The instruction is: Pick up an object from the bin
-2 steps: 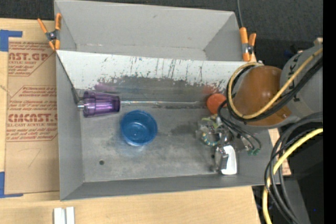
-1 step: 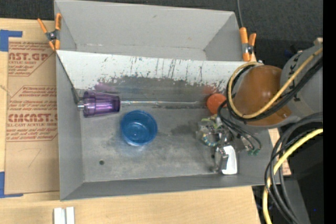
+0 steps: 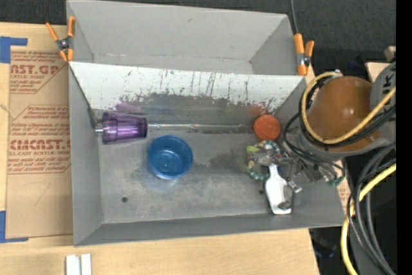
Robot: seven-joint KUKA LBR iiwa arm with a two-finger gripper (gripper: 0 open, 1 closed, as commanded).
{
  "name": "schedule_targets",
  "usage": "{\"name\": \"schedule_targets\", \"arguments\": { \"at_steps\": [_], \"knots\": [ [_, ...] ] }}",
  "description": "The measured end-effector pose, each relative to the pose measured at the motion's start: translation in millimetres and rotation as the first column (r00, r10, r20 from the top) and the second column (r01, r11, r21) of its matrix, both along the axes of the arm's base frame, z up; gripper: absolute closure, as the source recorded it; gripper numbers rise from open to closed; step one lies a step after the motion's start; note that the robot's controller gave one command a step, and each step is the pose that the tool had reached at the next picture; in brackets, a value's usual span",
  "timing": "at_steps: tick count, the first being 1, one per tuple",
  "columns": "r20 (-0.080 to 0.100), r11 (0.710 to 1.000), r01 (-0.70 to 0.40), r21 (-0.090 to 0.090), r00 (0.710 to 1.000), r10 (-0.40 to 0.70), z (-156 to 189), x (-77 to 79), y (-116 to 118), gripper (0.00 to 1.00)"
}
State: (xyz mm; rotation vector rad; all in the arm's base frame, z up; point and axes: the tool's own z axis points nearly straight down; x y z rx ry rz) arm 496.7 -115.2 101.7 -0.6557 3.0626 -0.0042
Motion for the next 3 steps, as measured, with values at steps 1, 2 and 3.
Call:
{"name": "schedule_targets", "arguments": {
  "at_steps": [1,2,3],
  "knots": [
    [-0.011,0.978,0.207,0.003,0.978,-0.207,16.2,10.2,0.9,0.00],
    [-0.008,0.969,0.248,0.005,0.969,-0.248,19.9,12.8,2.0,0.00],
    [-0.009,0.972,0.235,0.004,0.972,-0.235,13.5,17.0,-2.8,0.00]
  ]
}}
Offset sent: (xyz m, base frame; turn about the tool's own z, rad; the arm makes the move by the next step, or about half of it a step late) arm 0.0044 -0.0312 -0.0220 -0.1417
